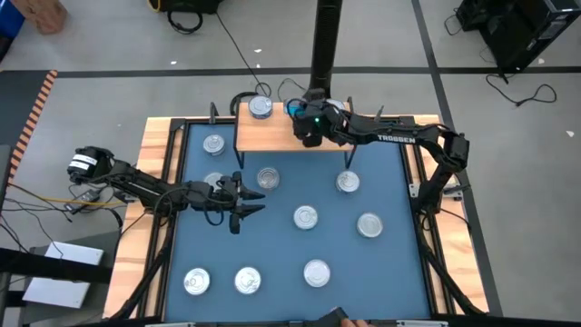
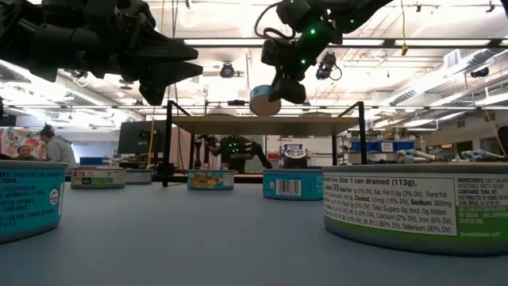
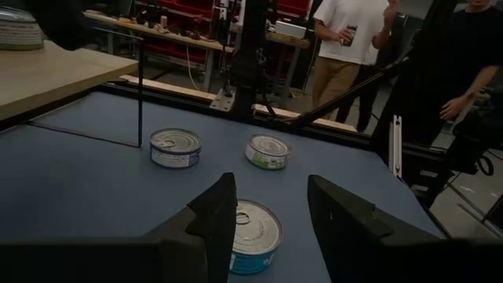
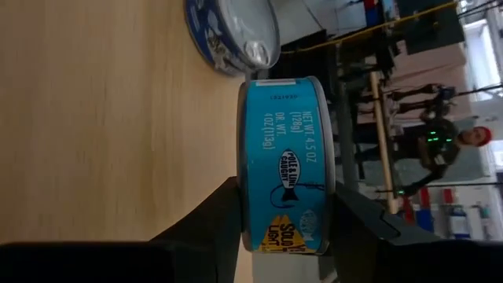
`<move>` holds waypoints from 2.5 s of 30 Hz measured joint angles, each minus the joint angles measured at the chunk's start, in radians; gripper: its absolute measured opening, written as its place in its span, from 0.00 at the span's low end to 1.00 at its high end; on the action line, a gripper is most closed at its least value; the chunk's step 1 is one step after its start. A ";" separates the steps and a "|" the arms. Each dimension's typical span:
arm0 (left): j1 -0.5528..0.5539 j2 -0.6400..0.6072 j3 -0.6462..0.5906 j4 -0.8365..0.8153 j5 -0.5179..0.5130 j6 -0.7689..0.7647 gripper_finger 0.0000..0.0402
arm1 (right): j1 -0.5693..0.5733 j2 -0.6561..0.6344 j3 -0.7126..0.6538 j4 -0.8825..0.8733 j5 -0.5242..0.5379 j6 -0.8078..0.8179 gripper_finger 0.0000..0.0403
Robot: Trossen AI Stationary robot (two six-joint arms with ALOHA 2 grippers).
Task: Stack canned seafood by type on shelf
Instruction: Put the light blue tuna can on the shelf
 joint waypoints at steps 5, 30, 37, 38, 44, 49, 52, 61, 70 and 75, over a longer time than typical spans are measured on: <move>0.000 0.000 0.000 0.000 0.000 0.003 0.40 | -0.018 0.000 0.000 -0.027 -0.031 0.037 0.38; -0.002 0.000 0.000 -0.001 0.002 -0.023 0.40 | -0.033 0.000 0.000 -0.065 -0.098 0.148 0.43; -0.002 0.000 0.000 -0.002 0.002 -0.023 0.40 | -0.044 -0.001 0.000 -0.082 -0.124 0.175 0.48; -0.002 0.000 0.000 -0.002 0.002 -0.023 0.40 | -0.044 -0.001 0.000 -0.089 -0.133 0.177 0.48; -0.002 0.000 0.000 -0.003 0.002 -0.023 0.40 | -0.046 -0.001 0.000 -0.090 -0.209 0.239 0.50; -0.002 0.000 0.001 -0.003 0.002 -0.023 0.40 | -0.057 0.012 0.001 -0.063 -0.220 0.281 0.51; -0.002 0.000 0.001 -0.004 0.002 -0.023 0.40 | -0.057 0.025 0.002 -0.037 -0.221 0.284 0.50; -0.002 0.000 0.001 -0.006 0.019 -0.023 0.40 | -0.050 -0.039 0.002 -0.083 -0.224 0.337 0.34; -0.001 0.000 0.001 -0.006 0.019 -0.021 0.40 | -0.092 -0.039 0.000 -0.268 -0.309 0.432 0.03; -0.001 0.000 0.001 -0.005 0.019 -0.005 0.40 | -0.106 -0.030 0.000 -0.255 -0.347 0.444 0.02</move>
